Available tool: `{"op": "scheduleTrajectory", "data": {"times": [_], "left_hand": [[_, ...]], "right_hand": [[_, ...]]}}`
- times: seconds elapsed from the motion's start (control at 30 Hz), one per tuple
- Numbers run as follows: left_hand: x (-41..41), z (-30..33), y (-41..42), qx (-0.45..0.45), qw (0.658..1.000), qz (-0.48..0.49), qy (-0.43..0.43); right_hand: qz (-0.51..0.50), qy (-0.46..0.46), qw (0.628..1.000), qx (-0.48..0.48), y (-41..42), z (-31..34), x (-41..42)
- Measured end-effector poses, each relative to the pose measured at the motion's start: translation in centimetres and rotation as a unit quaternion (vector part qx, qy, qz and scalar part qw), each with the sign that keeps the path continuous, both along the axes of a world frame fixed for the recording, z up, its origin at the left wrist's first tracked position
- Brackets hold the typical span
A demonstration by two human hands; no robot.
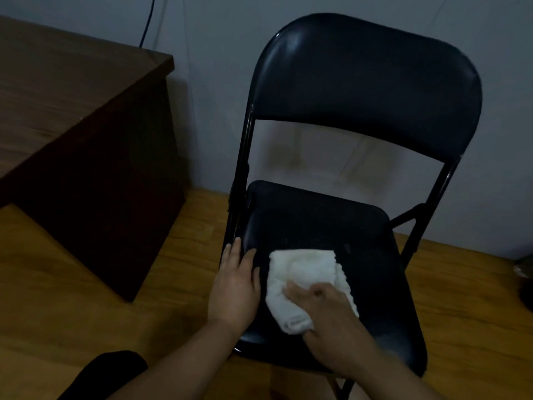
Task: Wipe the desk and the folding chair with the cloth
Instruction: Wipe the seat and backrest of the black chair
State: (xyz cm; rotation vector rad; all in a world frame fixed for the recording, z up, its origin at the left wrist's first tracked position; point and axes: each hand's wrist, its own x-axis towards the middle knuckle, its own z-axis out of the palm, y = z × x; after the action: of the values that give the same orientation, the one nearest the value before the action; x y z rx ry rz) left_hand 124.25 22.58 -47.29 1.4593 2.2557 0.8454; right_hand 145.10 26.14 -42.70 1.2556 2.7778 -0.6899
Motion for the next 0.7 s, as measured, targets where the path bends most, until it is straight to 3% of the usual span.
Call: {"op": "scheduleTrajectory", "data": {"times": [0.1, 0.23, 0.33, 0.47, 0.57, 0.7], "left_hand": [[0.2, -0.1, -0.1, -0.005, 1.000, -0.002, 0.026], [0.0, 0.0, -0.2, -0.005, 1.000, -0.002, 0.020], [-0.1, -0.1, -0.2, -0.002, 1.000, -0.010, 0.008], [-0.2, 0.1, -0.2, -0.002, 1.000, -0.012, -0.001], [0.2, 0.5, -0.1, 0.000, 1.000, -0.001, 0.006], [0.2, 0.6, -0.1, 0.005, 1.000, 0.002, 0.002]], "right_hand": [[-0.041, -0.024, 0.998, 0.031, 2.8, 0.2, 0.8], [-0.124, -0.026, 0.990, 0.065, 7.4, 0.1, -5.2], [-0.081, -0.020, 0.995, 0.050, 6.1, -0.4, -7.8], [-0.012, 0.009, 1.000, -0.015, 2.3, -0.8, -1.8], [-0.036, -0.007, 0.999, 0.018, 5.3, -0.6, 1.1], [-0.105, -0.025, 0.992, 0.067, 10.0, 0.1, -4.4]]}}
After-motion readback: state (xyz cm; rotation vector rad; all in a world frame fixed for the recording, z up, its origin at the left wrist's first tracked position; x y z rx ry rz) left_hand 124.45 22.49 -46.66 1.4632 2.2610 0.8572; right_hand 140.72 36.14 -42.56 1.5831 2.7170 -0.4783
